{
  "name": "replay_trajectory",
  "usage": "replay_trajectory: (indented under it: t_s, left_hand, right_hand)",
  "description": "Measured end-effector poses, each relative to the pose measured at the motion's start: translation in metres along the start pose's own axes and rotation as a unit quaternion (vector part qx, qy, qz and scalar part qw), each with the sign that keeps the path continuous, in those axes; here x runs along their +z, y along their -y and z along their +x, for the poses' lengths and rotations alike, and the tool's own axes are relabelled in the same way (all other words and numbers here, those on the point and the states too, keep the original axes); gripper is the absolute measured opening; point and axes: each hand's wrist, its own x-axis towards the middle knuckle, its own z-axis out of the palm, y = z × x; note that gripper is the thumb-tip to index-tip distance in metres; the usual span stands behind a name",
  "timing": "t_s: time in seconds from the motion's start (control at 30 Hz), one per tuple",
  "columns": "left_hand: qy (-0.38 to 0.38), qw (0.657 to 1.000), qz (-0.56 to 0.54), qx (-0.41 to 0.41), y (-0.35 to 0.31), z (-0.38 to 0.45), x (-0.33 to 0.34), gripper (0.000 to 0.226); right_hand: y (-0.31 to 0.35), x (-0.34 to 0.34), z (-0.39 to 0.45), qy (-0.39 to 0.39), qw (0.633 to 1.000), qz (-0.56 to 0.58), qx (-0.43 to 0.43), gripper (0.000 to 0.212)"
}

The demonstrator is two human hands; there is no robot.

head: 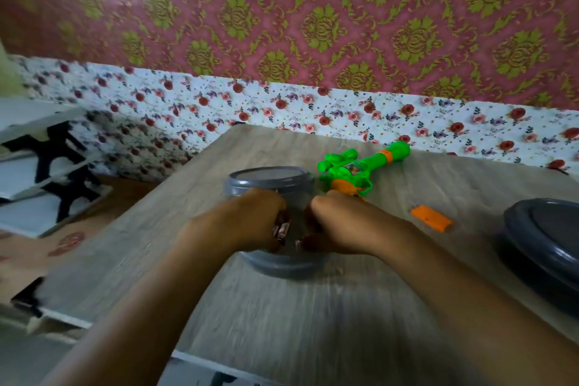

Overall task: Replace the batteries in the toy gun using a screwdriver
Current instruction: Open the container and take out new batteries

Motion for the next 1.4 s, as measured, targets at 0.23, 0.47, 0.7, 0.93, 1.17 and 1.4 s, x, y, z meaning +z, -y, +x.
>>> replay_trajectory:
  t_s: [0.23, 0.47, 0.7, 0.93, 1.17, 1.4]
  left_hand:
    - [0.010, 0.998, -0.053, -0.019, -0.003, 0.012, 0.015, 0.009]
    - [-0.055, 0.993, -0.102, 0.031, 0.016, -0.011, -0.004, 0.021]
    - [-0.313, 0.881, -0.301, -0.189, 0.059, 0.006, 0.013, 0.043]
    - [-0.226, 0.868, -0.398, -0.194, 0.061, 0.014, 0.032, 0.041]
    - [-0.272, 0.873, -0.365, -0.175, 0.042, -0.017, 0.043, 0.059]
    - [-0.317, 0.871, -0.340, -0.157, 0.020, -0.044, 0.061, 0.081]
  right_hand:
    - [0.006, 0.002, 0.004, 0.027, 0.999, -0.008, 0.041, 0.021]
    - [-0.017, -0.007, 0.011, -0.025, 0.982, 0.175, 0.064, 0.021]
    - [-0.037, 0.001, 0.030, -0.136, 0.963, 0.196, 0.127, 0.043]
    - [-0.034, 0.031, 0.042, -0.150, 0.950, 0.242, 0.129, 0.052]
    - [-0.030, 0.026, 0.010, -0.213, 0.953, 0.203, 0.069, 0.051]
    - [-0.031, 0.026, -0.028, -0.219, 0.950, 0.211, 0.064, 0.053]
